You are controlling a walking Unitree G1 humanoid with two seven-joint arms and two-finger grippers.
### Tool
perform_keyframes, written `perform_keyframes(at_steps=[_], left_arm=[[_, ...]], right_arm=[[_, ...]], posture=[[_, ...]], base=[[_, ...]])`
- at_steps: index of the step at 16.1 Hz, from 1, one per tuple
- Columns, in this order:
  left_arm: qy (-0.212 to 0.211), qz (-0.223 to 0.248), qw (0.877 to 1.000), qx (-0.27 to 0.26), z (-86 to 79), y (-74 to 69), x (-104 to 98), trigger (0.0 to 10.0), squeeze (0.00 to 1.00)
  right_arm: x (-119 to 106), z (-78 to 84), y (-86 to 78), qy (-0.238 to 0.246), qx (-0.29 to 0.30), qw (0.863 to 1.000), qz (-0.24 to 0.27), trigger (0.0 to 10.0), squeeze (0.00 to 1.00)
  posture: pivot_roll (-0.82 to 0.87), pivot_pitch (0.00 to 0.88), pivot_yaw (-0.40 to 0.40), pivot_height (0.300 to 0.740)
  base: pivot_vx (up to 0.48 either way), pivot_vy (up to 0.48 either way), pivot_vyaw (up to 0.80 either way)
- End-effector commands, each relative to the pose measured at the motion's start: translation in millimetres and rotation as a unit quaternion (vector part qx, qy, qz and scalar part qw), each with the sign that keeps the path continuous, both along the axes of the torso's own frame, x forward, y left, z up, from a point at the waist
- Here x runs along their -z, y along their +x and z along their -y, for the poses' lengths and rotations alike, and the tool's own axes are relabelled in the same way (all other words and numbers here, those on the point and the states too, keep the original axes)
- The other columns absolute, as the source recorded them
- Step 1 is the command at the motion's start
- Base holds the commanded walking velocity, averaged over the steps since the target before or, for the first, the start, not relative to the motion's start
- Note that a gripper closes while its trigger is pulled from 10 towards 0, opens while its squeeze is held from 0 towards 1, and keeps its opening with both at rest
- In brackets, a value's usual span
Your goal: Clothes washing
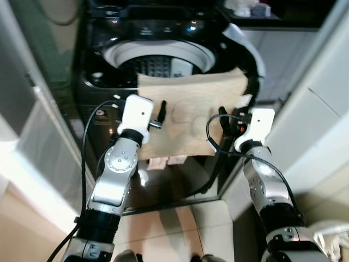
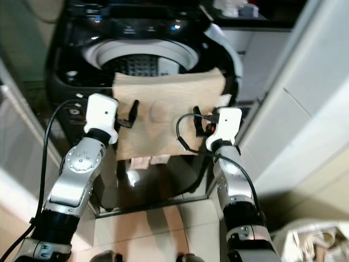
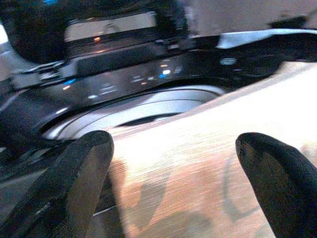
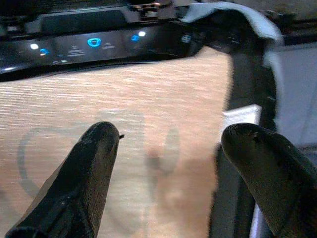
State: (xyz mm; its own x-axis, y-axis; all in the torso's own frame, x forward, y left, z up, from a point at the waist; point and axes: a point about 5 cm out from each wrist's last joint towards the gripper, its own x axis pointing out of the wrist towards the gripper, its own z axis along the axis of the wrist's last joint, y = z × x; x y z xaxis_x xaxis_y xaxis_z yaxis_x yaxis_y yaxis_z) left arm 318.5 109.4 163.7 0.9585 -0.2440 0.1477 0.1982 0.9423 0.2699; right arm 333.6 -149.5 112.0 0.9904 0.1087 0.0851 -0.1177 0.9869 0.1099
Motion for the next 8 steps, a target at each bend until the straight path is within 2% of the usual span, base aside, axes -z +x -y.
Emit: perform_keyframes(at_steps=[1, 2, 5, 8], left_arm=[[-0.002, 0.000, 1.000, 0.007, 3.6, 3.0, -2.2, 10.0, 0.00], [-0.018, -0.007, 1.000, 0.004, 4.5, 3.8, -0.8, 10.0, 0.00], [-0.027, -0.013, 1.000, 0.005, 10.3, 4.0, 1.5, 10.0, 0.00], [-0.060, -0.031, 0.998, -0.012, 8.9, 6.0, 6.4, 10.0, 0.00]], right_arm=[[-1.2, 2.2, -0.7, -0.011, 0.006, 1.000, 0.010, 10.0, 0.00], [-2.2, 2.1, 0.0, -0.025, 0.005, 1.000, 0.012, 10.0, 0.00], [-6.7, 1.1, 4.0, -0.027, 0.000, 1.000, 0.016, 10.0, 0.00], [-8.6, -1.6, 7.2, -0.034, -0.012, 0.999, 0.017, 10.0, 0.00]], posture=[[-0.02, 0.000, -0.010, 0.731], [-0.04, 0.000, -0.004, 0.731], [-0.05, 0.000, -0.007, 0.731], [-0.05, 0.000, -0.020, 0.731]], base=[[0.000, 0.000, 0.00], [0.000, 0.000, 0.00], [0.000, 0.000, 0.00], [0.000, 0.000, 0.00]])
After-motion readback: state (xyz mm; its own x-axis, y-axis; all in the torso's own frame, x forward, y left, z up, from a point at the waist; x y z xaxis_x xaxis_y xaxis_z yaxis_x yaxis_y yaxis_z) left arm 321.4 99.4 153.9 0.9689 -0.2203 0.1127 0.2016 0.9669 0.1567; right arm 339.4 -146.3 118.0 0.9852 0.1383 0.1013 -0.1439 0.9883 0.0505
